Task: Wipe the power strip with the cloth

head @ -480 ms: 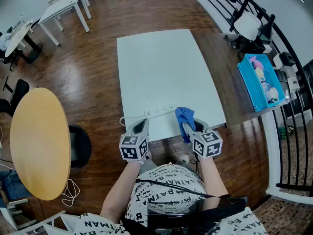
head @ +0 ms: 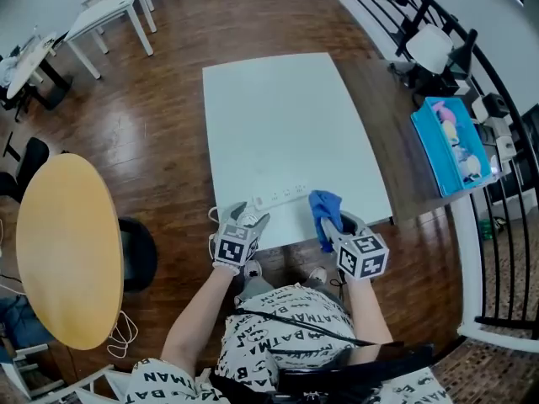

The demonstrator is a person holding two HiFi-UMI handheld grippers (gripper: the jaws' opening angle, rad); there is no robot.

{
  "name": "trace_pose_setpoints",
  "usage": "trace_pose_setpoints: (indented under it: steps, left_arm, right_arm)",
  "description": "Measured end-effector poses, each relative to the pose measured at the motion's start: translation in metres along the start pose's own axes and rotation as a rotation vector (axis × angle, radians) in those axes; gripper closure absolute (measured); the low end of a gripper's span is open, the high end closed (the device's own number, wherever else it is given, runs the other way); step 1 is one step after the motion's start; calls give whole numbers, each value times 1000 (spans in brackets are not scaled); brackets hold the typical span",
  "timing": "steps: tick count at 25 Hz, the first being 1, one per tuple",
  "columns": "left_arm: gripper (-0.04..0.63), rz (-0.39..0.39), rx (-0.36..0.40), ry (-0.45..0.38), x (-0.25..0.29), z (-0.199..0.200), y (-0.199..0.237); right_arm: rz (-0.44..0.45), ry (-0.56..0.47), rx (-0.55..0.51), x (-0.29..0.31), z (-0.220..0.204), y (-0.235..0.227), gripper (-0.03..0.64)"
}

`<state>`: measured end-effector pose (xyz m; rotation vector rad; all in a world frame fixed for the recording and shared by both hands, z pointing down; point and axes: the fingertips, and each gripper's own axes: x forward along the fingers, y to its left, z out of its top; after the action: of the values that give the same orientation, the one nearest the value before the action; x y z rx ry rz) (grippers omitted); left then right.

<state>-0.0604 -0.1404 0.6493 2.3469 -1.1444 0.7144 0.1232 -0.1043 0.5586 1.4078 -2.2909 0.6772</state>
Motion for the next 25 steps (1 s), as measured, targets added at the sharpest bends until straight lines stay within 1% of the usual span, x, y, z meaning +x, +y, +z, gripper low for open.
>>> trace_pose_setpoints:
  steps: [1, 2, 5, 7, 10, 16, 22, 25]
  left_arm:
    - [268, -12, 53, 14, 6, -1, 1]
    - [256, -26, 110, 27, 13, -2, 2]
    - [256, -73, 269, 54, 30, -6, 6]
    - [256, -99, 329, 65, 40, -8, 11]
    - [256, -132, 362, 96, 52, -11, 17]
    - [256, -211, 450, 149, 76, -22, 15]
    - [255, -251, 471, 188, 89, -34, 12]
    - [255, -271, 480, 181, 92, -34, 11]
  right_arm:
    - [-6, -1, 2, 0, 0, 0, 497]
    - [-12, -1, 3, 0, 0, 0, 497]
    - [-34, -3, 10, -1, 1, 0, 497]
    - [-54, -5, 19, -1, 1, 1, 497]
    - [-82, -8, 29, -3, 3, 5, 497]
    - [-124, -14, 54, -3, 1, 8, 497]
    - [-144, -6, 68, -7, -5, 8, 497]
    - [-151, -3, 75, -7, -8, 7, 497]
